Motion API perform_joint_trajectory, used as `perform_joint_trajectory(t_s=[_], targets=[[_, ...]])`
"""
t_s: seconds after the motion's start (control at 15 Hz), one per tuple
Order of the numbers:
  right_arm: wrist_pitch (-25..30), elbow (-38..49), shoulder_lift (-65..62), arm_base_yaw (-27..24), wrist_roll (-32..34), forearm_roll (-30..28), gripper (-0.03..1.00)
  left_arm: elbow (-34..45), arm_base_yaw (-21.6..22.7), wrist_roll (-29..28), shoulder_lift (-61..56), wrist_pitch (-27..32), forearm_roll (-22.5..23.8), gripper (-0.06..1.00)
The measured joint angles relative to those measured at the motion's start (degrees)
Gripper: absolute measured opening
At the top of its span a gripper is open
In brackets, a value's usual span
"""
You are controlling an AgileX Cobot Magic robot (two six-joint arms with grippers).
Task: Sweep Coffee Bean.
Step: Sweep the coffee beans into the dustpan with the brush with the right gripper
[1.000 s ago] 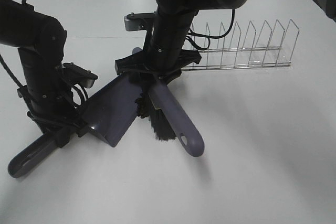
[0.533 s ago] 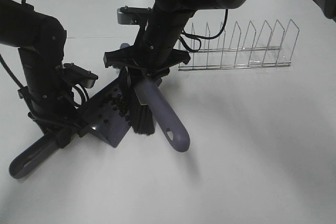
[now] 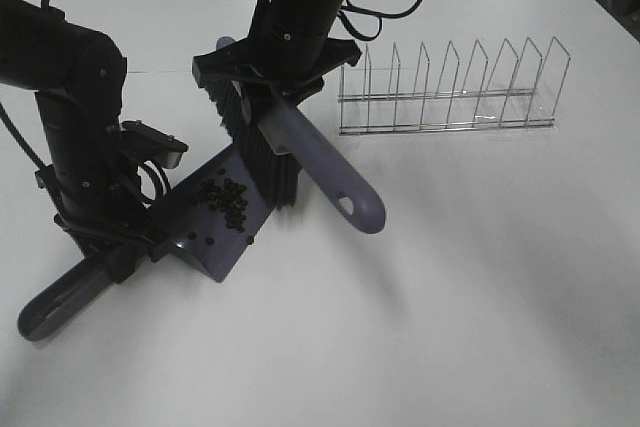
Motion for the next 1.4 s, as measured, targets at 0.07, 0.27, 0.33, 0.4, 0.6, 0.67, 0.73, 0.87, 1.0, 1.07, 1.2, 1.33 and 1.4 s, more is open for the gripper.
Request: perform_joint_trajectory(t_s=[0.07, 0.27, 0.33, 0.4, 0.6, 0.67, 0.73, 0.87, 1.0, 1.07, 1.2, 1.33, 1.4], targets=[[2.58, -1.15, 0.00, 0.00, 0.00, -3.15, 0.34, 0.00, 0.00, 0.00, 0.00, 0.00, 0.00, 0.31], [7.73, -1.43, 0.00, 0.00, 0.97, -12.32, 0.34, 0.00, 0.00, 0.11, 0.00, 0.00, 0.00, 0.31], [8.14, -1.43, 0.00, 0.00, 1.78, -13.52, 0.34, 0.00, 0.00, 0.11, 0.00, 0.00, 0.00, 0.31], [8.42, -1.43, 0.00, 0.00, 2.01, -13.64, 0.34, 0.00, 0.00, 0.11, 0.00, 0.00, -0.06, 0.31], [12.20, -1.32, -1.15, 0.00, 2.01, -13.46, 0.34, 0.00, 1.72, -1.26, -0.06, 0.23, -3.38, 0.31], [13.18, -1.15, -3.72, 0.00, 2.01, -14.09, 0.34, 0.06, 4.30, -1.72, -0.52, -0.06, -6.59, 0.31], [13.12, -1.15, -4.47, 0.00, 2.01, -14.32, 0.34, 0.06, 5.79, -1.72, -0.97, -0.11, -8.65, 0.31], [13.18, -1.15, -9.40, 0.00, 2.01, -15.07, 0.34, 0.23, 8.37, -1.89, -2.29, -0.11, -10.60, 0.31], [13.24, -1.15, -13.52, 0.00, 2.01, -15.13, 0.34, 0.23, 10.83, -1.95, -5.10, -0.11, -11.06, 0.31], [13.29, -1.15, -15.07, 0.00, 2.01, -15.13, 0.34, 0.23, 11.52, -1.95, -6.30, -0.06, -11.17, 0.31], [13.46, -0.97, -19.08, 0.00, 2.01, -13.46, 0.34, 0.97, 12.03, -1.95, -7.56, 0.92, -9.80, 0.31], [13.29, 2.12, -20.74, 0.00, 2.01, -11.00, 0.34, 3.67, 11.69, -1.95, -7.79, 0.23, -7.62, 0.31], [13.29, 4.93, -20.91, 0.00, 2.01, -10.43, 0.34, 5.50, 10.77, -1.95, -7.79, -0.63, -6.47, 0.31]])
